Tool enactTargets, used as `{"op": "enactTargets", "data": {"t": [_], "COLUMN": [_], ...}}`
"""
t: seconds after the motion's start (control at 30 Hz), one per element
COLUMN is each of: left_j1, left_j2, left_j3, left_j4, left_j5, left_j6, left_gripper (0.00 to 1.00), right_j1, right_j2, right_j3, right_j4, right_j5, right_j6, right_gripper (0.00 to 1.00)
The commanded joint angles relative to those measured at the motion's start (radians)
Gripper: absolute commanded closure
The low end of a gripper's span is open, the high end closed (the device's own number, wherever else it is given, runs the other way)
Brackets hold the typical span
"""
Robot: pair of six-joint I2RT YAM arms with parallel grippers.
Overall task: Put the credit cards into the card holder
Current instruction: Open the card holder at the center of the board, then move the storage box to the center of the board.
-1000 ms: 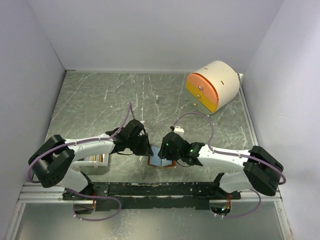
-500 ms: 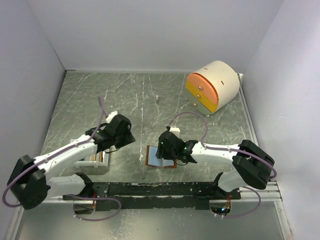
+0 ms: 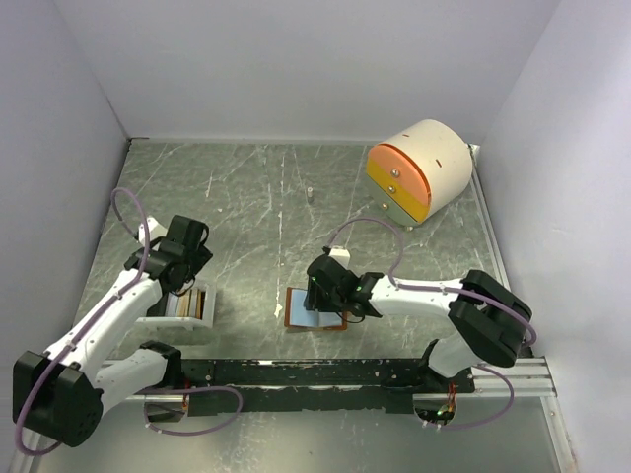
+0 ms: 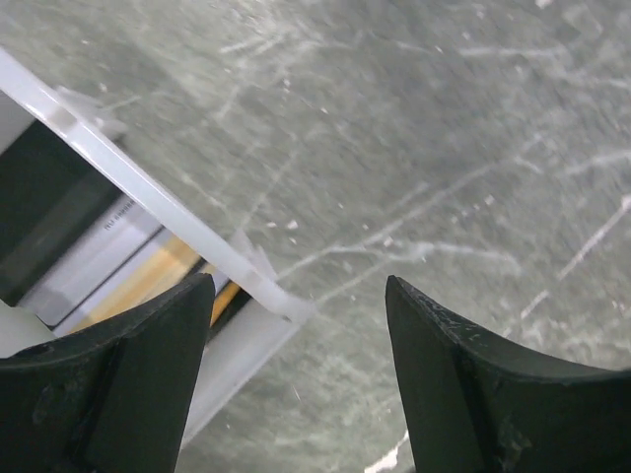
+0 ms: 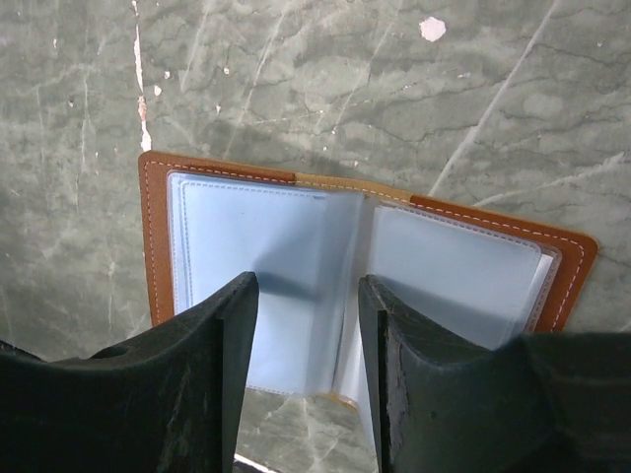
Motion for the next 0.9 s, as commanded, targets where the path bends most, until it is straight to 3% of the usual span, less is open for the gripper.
{"op": "enactTargets", "data": {"t": [0.0, 0.3, 0.6, 0.87], "left_j1": [0.091, 0.228, 0.236, 0.236], "left_j2": [0.026, 0.126, 0.188, 0.253], "left_j3": [-0.029, -0.079, -0.067, -0.034], "left_j4": [0.045, 0.220, 0.274, 0.338], "left_j5": [0.038, 0.187, 0.228, 0.335], "left_j6": [0.045, 0.178, 0.302, 0.386], "left_gripper": [0.21, 0.34, 0.56, 0.63], "right_j1": [0.007, 0.017, 0.020, 0.020], "right_j2": [0.038, 0.092, 0.084, 0.084], "right_j3": [0.039, 0.077, 0.079, 0.082], "right_j4": [-0.057, -0.125, -0.134, -0.131], "right_j5": [0.025, 0.053, 0.062, 0.061], "right_j6": [0.007, 0.037, 0.038, 0.036], "right_gripper": [0.54, 0.53, 0.52, 0.53]}}
